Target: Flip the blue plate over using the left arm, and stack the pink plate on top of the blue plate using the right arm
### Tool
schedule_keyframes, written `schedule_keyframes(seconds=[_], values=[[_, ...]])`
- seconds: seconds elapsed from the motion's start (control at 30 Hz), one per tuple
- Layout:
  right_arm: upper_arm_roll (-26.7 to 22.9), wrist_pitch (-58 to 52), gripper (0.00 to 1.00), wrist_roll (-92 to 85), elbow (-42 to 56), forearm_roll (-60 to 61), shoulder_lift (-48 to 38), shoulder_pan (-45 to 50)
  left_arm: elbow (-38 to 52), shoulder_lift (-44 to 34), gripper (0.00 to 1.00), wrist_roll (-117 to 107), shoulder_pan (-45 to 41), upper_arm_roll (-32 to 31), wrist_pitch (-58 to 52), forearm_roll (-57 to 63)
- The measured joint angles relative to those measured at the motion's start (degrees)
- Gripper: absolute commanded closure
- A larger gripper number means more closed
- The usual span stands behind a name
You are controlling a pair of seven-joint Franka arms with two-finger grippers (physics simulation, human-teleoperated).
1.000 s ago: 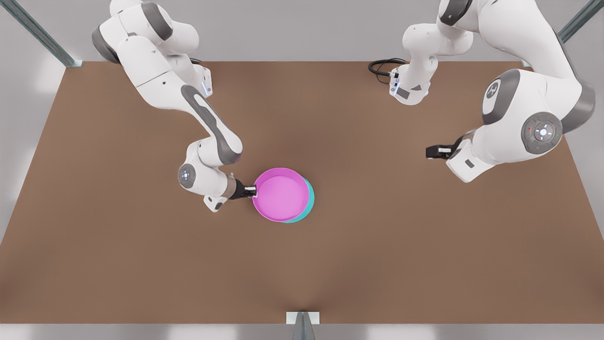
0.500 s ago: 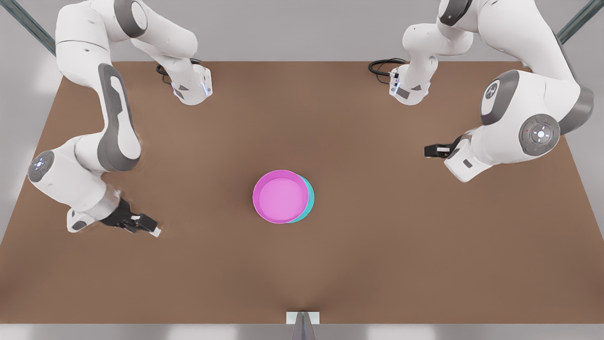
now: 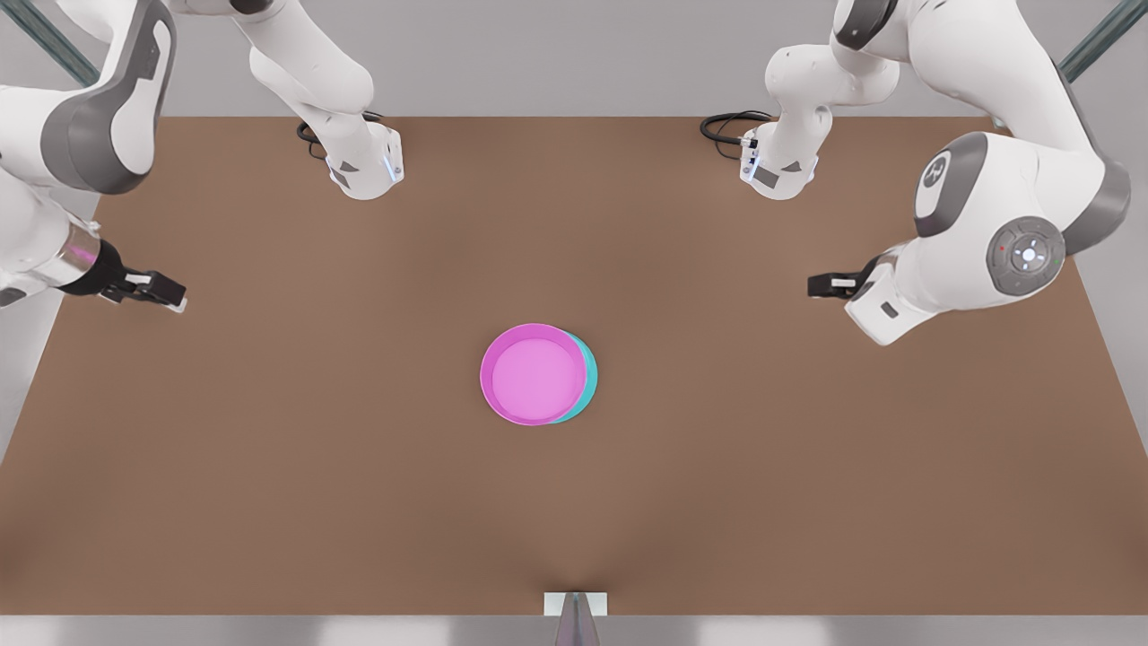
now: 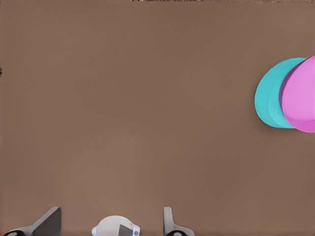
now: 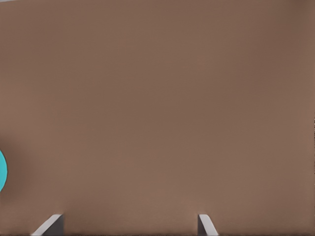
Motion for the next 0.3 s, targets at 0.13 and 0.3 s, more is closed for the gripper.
schedule_keyframes(seconds=[0.13,0.3], values=[[-1.49,-2.14,0.0,-0.82,0.72,-0.18,-1.12,2.01,0.07,-0.19,0.0,-0.05,-0.08,-0.02,-0.26,0.04],[-6.17,-3.42,0.0,-1.65,0.93,-0.25,-1.33,7.41,0.22,-0.26,0.0,-0.12,-0.09,0.14,-0.89,0.11]])
